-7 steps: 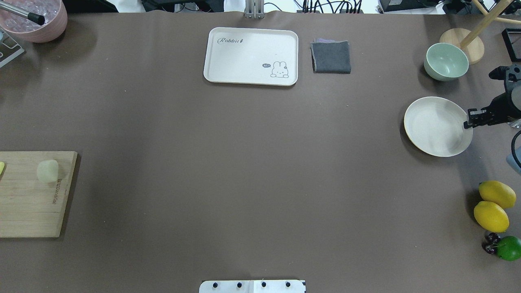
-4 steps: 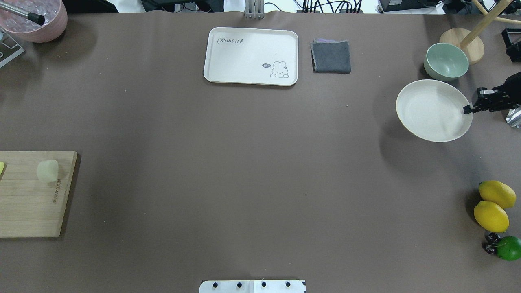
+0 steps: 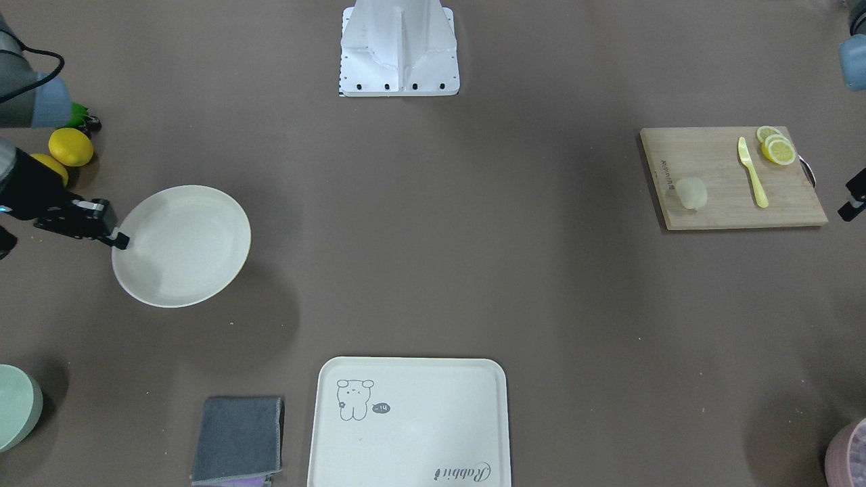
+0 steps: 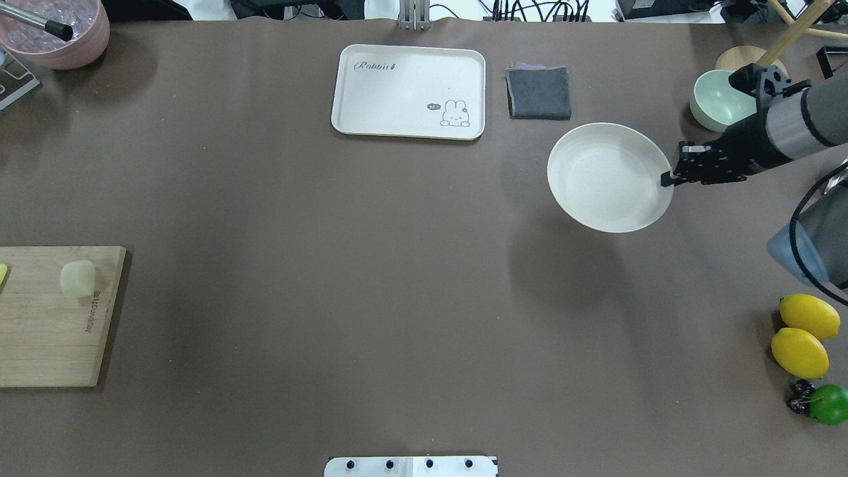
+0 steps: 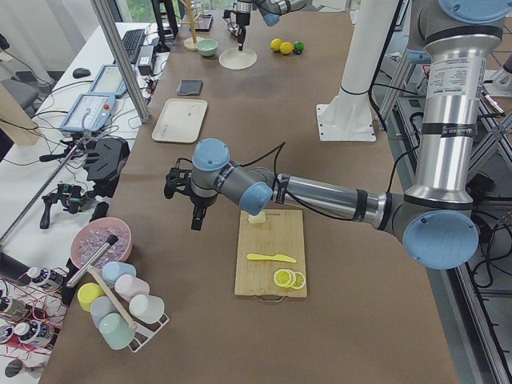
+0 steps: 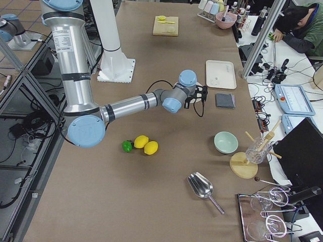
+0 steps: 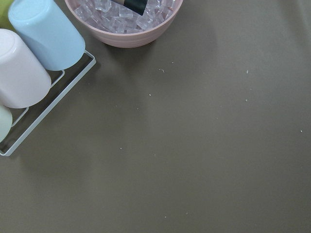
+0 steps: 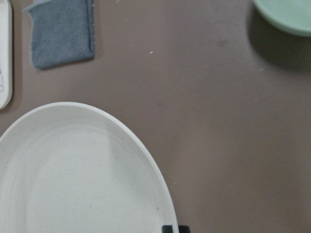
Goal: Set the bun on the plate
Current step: 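Drag the white plate with the right gripper toward the table center, then release the plate rim with the right gripper while the left gripper grasps the bun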
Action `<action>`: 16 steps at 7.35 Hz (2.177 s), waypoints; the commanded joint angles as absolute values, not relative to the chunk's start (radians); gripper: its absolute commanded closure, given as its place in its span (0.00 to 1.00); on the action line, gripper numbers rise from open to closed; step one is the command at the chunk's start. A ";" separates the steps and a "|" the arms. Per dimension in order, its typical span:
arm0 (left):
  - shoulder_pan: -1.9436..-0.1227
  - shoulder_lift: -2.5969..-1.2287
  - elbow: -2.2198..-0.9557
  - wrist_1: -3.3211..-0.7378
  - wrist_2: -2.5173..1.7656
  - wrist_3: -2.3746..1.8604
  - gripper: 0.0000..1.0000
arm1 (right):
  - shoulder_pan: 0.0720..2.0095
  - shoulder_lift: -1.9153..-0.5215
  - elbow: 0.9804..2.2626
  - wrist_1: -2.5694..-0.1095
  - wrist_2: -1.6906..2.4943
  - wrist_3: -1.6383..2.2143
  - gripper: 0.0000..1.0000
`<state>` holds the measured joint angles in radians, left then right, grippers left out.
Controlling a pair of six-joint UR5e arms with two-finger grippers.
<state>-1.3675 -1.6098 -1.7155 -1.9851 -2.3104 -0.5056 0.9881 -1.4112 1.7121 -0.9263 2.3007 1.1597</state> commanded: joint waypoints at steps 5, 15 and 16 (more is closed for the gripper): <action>-1.097 -1.571 -1.807 -2.020 -2.097 -0.788 0.02 | 0.640 -1.148 1.732 -1.123 1.927 1.407 1.00; -0.894 -1.413 -1.813 -2.218 -1.980 -0.953 0.02 | 0.525 -1.051 1.649 -1.149 1.821 1.459 1.00; -0.884 -1.382 -1.813 -2.247 -1.980 -0.953 0.02 | 0.523 -1.051 1.649 -1.146 1.822 1.459 1.00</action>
<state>-0.9008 -1.4240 -1.8124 -2.2116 -1.9832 -0.9515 0.5259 -1.0509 1.6492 -1.1492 1.8213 1.4588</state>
